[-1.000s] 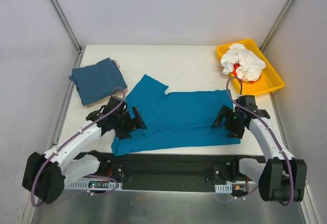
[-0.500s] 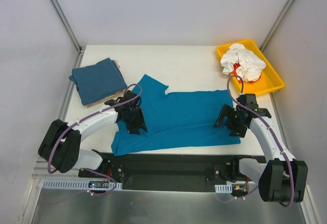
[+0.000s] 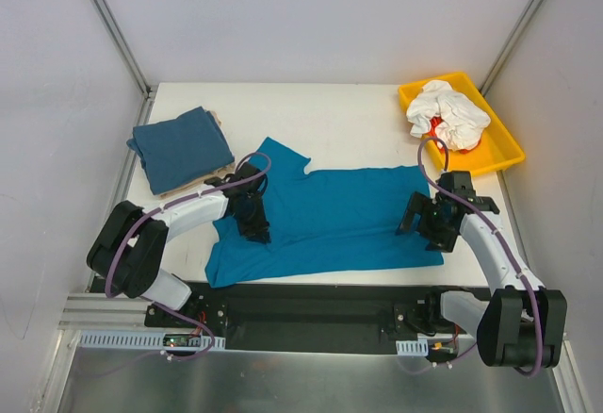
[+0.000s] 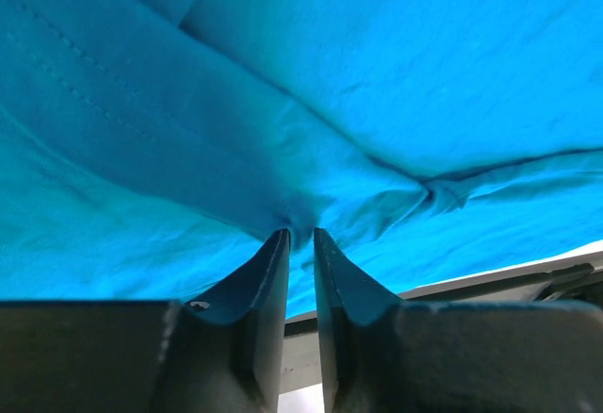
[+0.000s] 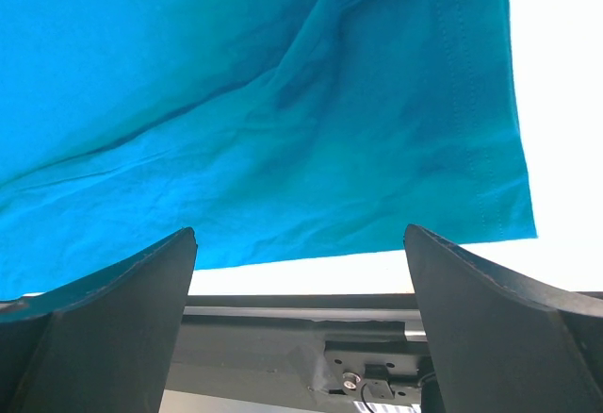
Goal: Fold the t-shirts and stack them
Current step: Fold the flattened tshirt in 1/3 of the way
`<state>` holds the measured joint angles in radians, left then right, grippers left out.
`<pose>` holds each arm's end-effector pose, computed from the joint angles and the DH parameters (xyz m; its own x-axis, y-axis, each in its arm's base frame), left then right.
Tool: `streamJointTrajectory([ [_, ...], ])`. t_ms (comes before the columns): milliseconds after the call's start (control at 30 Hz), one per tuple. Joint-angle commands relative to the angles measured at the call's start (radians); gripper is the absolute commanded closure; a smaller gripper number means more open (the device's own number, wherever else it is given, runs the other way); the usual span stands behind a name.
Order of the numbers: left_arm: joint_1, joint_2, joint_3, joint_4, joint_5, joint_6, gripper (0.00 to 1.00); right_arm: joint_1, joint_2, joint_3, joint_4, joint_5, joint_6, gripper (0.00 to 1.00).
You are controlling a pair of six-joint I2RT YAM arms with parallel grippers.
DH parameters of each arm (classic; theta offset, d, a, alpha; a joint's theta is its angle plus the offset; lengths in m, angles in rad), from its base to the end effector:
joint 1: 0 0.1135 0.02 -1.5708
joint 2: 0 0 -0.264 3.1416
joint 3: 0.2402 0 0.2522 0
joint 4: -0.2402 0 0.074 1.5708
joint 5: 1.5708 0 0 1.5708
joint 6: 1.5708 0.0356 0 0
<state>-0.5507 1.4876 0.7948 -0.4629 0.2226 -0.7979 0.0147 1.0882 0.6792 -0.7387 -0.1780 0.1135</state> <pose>0.2249 -0.1473 0.1668 -0.9641 -0.2273 -0.1370 -0.1489 0.8906 -0.4298 0.1908 0.0091 0.2056 -0.9157 0.0980 -0.3897 0.0167 0.9782 0.2069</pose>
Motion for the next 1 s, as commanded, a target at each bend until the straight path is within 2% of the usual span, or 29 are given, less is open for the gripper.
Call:
streamJointTrajectory([
  [0, -0.008, -0.001, 0.037, 0.006, -0.035, 0.017, 0.87, -0.002, 0.010, 0.037, -0.013, 0.025, -0.020, 0.04],
  [133, -0.009, 0.002, 0.038, 0.006, -0.032, 0.028, 1.00, -0.001, 0.015, 0.039, -0.007, 0.025, -0.020, 0.04],
  [600, -0.017, 0.011, 0.073, 0.015, -0.019, 0.052, 1.00, -0.001, 0.044, 0.040, 0.015, 0.017, -0.035, 0.04],
  [967, -0.018, 0.102, 0.193, 0.015, -0.009, 0.115, 1.00, -0.002, 0.061, 0.049, 0.024, 0.006, -0.067, 0.04],
])
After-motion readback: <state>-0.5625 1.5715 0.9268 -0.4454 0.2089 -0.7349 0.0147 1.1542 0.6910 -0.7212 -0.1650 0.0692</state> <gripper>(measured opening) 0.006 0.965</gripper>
